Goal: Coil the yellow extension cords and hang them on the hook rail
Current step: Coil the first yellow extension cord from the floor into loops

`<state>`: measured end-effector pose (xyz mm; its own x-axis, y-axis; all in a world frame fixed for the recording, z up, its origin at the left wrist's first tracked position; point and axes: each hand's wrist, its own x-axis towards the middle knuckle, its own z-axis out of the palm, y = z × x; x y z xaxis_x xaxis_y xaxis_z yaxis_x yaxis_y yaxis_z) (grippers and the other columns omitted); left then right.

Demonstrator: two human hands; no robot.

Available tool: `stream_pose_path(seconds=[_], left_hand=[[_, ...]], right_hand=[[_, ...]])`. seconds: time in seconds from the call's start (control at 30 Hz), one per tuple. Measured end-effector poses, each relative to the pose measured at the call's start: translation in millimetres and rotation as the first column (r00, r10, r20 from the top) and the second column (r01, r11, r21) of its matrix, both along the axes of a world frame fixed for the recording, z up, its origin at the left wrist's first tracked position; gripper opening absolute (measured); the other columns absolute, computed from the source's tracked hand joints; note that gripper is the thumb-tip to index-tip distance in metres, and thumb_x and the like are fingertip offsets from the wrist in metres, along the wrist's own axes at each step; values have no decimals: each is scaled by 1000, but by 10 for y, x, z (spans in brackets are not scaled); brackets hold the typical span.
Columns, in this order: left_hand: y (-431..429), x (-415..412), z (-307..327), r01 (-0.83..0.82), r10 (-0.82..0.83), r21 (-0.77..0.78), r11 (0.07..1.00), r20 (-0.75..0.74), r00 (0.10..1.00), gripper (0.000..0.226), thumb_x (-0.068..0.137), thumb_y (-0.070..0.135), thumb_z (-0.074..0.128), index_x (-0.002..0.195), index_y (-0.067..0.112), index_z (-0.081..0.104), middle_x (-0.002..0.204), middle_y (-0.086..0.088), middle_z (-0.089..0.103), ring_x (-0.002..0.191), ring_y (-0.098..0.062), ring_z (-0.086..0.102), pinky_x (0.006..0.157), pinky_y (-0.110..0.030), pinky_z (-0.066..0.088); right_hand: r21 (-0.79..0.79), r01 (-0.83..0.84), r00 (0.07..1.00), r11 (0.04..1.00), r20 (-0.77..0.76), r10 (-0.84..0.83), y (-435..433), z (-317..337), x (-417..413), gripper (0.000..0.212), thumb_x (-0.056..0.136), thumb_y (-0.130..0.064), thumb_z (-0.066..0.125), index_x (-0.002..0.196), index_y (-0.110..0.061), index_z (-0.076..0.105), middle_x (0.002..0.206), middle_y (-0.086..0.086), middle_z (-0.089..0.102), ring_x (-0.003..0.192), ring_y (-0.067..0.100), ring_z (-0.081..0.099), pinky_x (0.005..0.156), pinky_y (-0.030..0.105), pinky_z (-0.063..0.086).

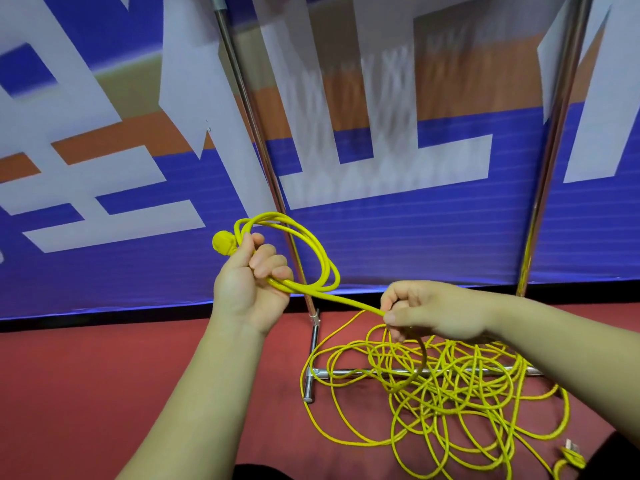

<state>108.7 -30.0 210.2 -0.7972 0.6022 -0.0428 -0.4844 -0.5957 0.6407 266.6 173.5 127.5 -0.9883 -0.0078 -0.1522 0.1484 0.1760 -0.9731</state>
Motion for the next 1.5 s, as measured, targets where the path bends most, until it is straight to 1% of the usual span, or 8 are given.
stream_pose_path(seconds=[0.17, 0.43, 0.57, 0.77, 0.9, 1.13, 1.3, 1.5], left_hand=[[-150, -140, 1, 1, -1, -12, 1000, -18, 1000, 30, 105, 34, 44, 81, 21, 56, 46, 9, 28, 34, -5, 29, 37, -15, 27], [-104, 23, -321, -164, -143, -564, 809, -459, 877, 20, 99, 22, 58, 94, 6, 69, 52, 6, 20, 43, -10, 18, 42, -21, 22], [85, 208, -449, -177, -299, -669, 722, -533, 791, 21, 96, 19, 66, 110, 6, 71, 49, 4, 29, 40, -13, 24, 44, -23, 27], [262, 376, -529, -120, -416, -715, 689, -525, 742, 23, 95, 25, 69, 86, 6, 58, 64, -12, 34, 44, -17, 27, 45, -26, 31], [324, 474, -496, -14, -480, -714, 701, -485, 731, 22, 101, 23, 58, 106, 5, 68, 54, 3, 23, 43, -12, 24, 44, -25, 32], [333, 457, -171, 29, -304, -507, 862, -470, 829, 16, 100, 21, 53, 89, 10, 57, 47, 7, 23, 36, -6, 22, 42, -21, 30], [249, 329, -8, 21, -161, -346, 938, -380, 911, 20, 102, 23, 49, 85, 15, 57, 44, 9, 22, 33, -2, 22, 37, -17, 30], [81, -2, -97, -14, -16, -228, 974, -129, 992, 22, 102, 30, 50, 87, 19, 62, 43, 10, 23, 31, -3, 26, 37, -16, 31]], right_hand=[[248, -47, 996, 968, 80, 27, 108, -105, 61, 17, 89, -33, 68, 92, -17, 63, 76, -4, 67, 74, 18, 53, 71, 37, 41], [-16, 496, 858, 868, -145, -493, 52, 202, 11, 3, 91, -9, 68, 88, -10, 66, 65, 2, 65, 47, 11, 43, 45, 22, 32], [-117, 461, 862, 879, -173, -476, -108, 408, 33, 12, 92, 1, 60, 90, -8, 67, 67, 3, 69, 55, 16, 44, 56, 30, 34], [-100, 362, 890, 927, -258, -376, -154, 568, 114, 11, 94, -3, 61, 97, -6, 70, 70, -1, 70, 61, 16, 50, 58, 24, 39], [-148, 349, 877, 925, -298, -378, -123, 603, 145, 12, 95, -2, 60, 100, -5, 70, 70, -1, 70, 63, 9, 59, 61, 19, 47], [-277, 142, 966, 950, -172, -195, 56, 513, 262, 27, 89, -3, 67, 110, -16, 53, 75, 1, 67, 76, 13, 64, 71, 21, 48], [-50, 133, 988, 990, -68, -136, 79, 279, 256, 22, 93, -6, 64, 105, -15, 47, 74, 5, 56, 89, 22, 68, 64, 26, 40], [-119, 289, 954, 950, -44, -296, 148, 248, 275, 12, 97, -3, 56, 105, -13, 54, 80, 9, 68, 62, 16, 58, 57, 26, 49]])
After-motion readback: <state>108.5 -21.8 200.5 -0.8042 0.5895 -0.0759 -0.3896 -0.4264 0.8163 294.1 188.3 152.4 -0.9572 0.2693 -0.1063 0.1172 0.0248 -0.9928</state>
